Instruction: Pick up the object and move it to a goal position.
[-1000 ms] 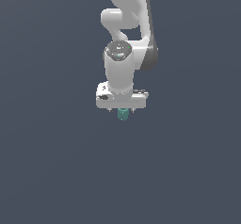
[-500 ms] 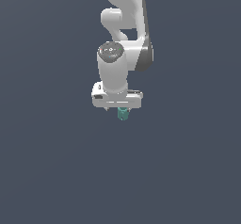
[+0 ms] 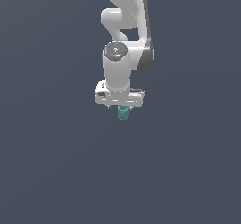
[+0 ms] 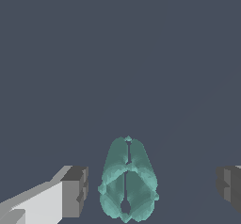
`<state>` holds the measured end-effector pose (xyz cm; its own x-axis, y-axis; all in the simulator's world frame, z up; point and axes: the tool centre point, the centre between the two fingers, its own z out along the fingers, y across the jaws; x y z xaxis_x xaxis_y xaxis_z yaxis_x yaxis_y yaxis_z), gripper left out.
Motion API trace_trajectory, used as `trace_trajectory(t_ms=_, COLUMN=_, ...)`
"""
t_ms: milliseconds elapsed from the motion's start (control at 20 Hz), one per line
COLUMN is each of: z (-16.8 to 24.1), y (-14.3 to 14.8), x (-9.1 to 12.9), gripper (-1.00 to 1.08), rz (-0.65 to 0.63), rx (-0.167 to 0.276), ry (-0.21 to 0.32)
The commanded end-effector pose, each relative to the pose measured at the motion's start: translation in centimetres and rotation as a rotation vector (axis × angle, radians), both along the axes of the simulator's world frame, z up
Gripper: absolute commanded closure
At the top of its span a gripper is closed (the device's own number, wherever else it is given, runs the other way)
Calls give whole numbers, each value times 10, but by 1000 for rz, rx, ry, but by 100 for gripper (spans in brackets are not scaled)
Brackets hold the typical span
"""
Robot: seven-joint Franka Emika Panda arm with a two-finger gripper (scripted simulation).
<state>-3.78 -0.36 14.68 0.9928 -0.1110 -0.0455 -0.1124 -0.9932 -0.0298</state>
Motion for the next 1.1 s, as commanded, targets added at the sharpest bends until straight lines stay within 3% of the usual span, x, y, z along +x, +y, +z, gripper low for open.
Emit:
trace_trajectory(t_ms=0, z=-4, y=4, x=-8, gripper=-92, rz=-21, rx=-8, ry=-6)
trace_trajectory(t_ms=500, z=-20, y=17, x=-40, gripper=-92, rz=-100, rx=-34, ry=-35)
trace_trajectory(t_ms=1050, z=-28, y=19, x=-46, gripper=-92, rz=-110, rx=-36, ry=-39)
